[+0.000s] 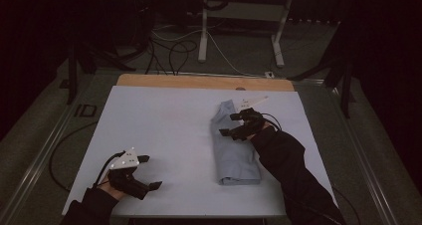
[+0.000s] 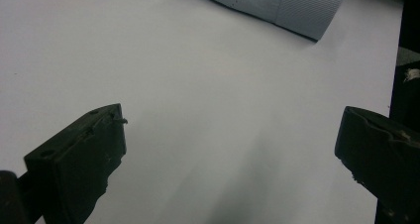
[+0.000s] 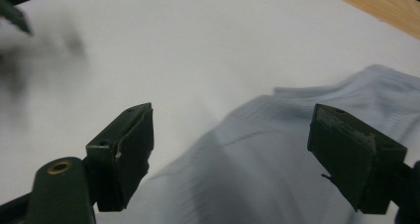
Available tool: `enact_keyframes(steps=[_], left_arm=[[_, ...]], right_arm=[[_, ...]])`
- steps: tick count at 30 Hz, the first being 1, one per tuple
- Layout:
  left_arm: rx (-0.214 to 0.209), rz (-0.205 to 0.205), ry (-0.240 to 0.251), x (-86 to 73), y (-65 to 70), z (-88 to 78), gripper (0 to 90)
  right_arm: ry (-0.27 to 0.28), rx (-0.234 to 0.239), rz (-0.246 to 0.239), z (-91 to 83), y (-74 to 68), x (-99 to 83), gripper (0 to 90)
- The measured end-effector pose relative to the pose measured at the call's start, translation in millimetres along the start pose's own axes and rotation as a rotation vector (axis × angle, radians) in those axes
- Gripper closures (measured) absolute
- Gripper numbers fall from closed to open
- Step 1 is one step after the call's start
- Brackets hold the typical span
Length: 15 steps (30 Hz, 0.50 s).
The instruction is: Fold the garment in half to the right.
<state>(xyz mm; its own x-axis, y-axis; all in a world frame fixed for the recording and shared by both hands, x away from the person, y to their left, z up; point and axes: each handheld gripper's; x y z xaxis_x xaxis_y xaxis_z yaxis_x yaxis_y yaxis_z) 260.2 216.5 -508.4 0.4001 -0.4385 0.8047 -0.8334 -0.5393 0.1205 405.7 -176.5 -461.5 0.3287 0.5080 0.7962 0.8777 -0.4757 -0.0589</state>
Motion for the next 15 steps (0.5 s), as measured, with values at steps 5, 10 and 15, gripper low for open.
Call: enact_keyframes(steps=[5,10,15], left_arm=[[0.002,0.001,0.0,-0.5,-0.2,-0.5,0.6],[0.006,-0.001,0.004,-0.2,-0.6,-1.3,0.6],[0.005,0.003,0.005,0.2,-0.3,-1.8,0.6]], right_arm=[[0.008,0.043,-0.016,-4.6,-12.6,-1.9,18.1],[0.013,0.081,-0.028,-8.9,-23.0,-7.1,18.5],[0.02,0.099,-0.032,-13.2,-31.8,-11.2,19.7]])
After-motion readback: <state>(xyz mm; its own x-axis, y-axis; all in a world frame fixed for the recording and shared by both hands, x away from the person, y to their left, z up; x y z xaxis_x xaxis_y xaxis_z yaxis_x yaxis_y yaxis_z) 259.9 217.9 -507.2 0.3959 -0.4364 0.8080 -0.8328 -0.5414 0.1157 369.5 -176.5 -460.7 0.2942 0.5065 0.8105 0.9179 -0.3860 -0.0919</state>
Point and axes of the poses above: each handheld gripper's, and its own axes: z roughly forward along the jaws, x roughly out of its top, y roughly to its right, and after that the axes turned 2 degrees about -z, right-handed
